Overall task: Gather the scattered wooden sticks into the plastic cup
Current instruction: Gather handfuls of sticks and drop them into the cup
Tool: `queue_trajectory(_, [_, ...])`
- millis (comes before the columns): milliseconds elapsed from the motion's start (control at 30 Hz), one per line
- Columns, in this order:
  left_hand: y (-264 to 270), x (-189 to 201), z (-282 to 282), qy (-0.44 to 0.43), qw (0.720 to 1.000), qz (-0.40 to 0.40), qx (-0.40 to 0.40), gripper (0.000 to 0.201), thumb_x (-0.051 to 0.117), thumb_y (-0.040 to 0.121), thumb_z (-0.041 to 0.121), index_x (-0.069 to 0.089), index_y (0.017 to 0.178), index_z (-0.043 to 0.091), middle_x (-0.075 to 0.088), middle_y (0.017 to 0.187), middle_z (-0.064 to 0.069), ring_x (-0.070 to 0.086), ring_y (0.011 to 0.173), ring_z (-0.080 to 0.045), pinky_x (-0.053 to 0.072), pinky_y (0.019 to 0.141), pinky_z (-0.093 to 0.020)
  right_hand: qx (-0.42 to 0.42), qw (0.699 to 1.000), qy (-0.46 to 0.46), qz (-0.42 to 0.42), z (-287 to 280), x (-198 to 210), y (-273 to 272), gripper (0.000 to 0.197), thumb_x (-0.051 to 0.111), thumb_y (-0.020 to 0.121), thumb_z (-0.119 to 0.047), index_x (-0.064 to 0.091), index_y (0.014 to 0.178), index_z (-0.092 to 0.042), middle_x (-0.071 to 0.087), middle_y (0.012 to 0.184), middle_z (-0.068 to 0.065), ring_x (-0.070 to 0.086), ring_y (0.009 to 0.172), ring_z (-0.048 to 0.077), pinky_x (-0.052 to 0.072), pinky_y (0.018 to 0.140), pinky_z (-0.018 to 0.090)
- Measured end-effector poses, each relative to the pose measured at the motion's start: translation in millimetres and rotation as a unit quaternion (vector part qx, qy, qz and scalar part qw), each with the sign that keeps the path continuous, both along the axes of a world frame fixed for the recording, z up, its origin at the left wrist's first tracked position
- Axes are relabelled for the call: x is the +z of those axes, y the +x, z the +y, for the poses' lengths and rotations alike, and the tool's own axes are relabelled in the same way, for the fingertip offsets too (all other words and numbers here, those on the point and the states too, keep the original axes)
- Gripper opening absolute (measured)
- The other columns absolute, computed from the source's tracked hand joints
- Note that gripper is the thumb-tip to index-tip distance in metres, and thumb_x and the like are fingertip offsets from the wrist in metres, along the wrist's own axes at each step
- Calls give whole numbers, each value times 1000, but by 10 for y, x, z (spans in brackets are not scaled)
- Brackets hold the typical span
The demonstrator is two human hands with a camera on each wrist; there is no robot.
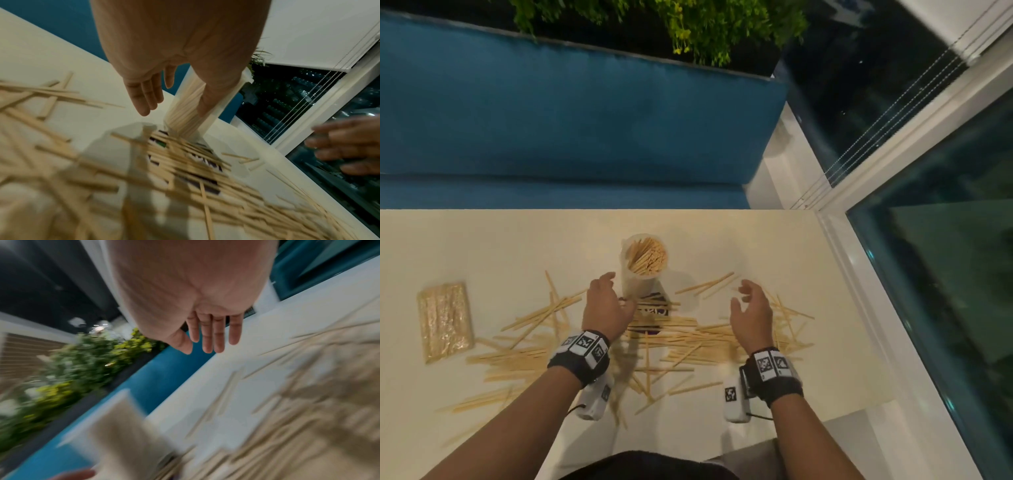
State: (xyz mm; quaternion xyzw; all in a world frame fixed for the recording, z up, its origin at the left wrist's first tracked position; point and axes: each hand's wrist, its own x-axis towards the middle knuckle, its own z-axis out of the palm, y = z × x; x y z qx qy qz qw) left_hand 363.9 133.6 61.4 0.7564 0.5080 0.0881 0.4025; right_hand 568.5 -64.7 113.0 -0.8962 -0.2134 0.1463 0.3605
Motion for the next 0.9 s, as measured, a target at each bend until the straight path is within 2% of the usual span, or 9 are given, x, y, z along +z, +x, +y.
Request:
queue_trajectory(67, [-74, -42, -176, 40, 999, 6, 15, 49, 73, 85, 24, 54, 127, 7, 56, 118, -15, 57, 108, -32, 52, 91, -45, -66, 995, -61, 37, -372, -157, 419, 45, 64, 95, -8, 54, 138, -9, 61, 130, 8, 59, 121, 30, 44, 95, 29])
queue_trajectory(133, [-129, -81, -352, 45, 999, 13, 0, 30, 71, 84, 24, 59, 109, 14, 58, 105, -7, 57, 96, -26, 53, 85, -43, -94, 986, -130, 51, -711, -312, 837, 51, 65, 92, -6, 52, 142, -6, 59, 137, 14, 56, 125, 34, 44, 101, 34])
queue_trajectory(267, [-85, -99, -782, 26, 987, 15, -158, 17, 69, 81, 43, 57, 83, 32, 57, 84, 13, 53, 80, -11, 47, 69, -30, -66, 965, -253, 33, -1087, -545, 1491, 67, 73, 88, -15, 47, 150, -15, 47, 150, 17, 43, 138, 38, 37, 115, 48])
queue_trajectory(367, [132, -74, -1168, 29, 945, 63, -320, 26, 63, 83, 54, 66, 85, 28, 59, 86, 14, 57, 84, -11, 45, 72, -27, 3, 953, -302, 22, -1179, -697, 1705, 68, 78, 87, -27, 50, 147, -14, 44, 146, 16, 37, 137, 37, 34, 113, 43])
queue_trajectory(467, [388, -111, -1539, 37, 904, 115, -410, 29, 58, 90, 47, 71, 98, 22, 66, 100, 4, 61, 95, -18, 46, 77, -30, 68, 961, -266, -23, -1128, -820, 1631, 44, 77, 87, -19, 61, 128, -12, 52, 129, 11, 45, 124, 33, 40, 102, 39])
queue_trajectory(567, [539, -201, -1749, 44, 902, 127, -410, 22, 55, 94, 35, 68, 103, 18, 63, 111, -1, 55, 94, -17, 39, 75, -27, 115, 971, -203, -51, -963, -926, 1369, 24, 64, 91, -7, 65, 114, -15, 55, 118, 5, 49, 111, 25, 46, 93, 37])
queue_trajectory(667, [539, -297, -1800, 36, 919, 97, -381, 14, 64, 91, 29, 67, 100, 19, 59, 108, 1, 51, 90, -14, 39, 74, -25, 206, 964, -153, -68, -818, -1014, 1040, 21, 61, 93, -2, 66, 107, -16, 54, 113, -3, 44, 105, 15, 48, 90, 33])
queue_trajectory(800, [447, -417, -1820, 49, 936, 63, -343, 6, 62, 93, 25, 65, 91, 20, 59, 98, 3, 60, 93, -21, 46, 73, -30, 362, 919, -145, -63, -629, -940, 777, 27, 58, 94, -1, 69, 112, -18, 55, 116, -4, 43, 109, 15, 45, 97, 30])
queue_trajectory(900, [413, -404, -1840, 81, 941, 36, -327, 4, 68, 89, 21, 64, 87, 20, 62, 91, 3, 60, 87, -20, 48, 68, -31, 346, 925, -133, -82, -439, -746, 855, 23, 58, 95, -7, 72, 106, -21, 59, 111, -3, 48, 107, 18, 44, 95, 34])
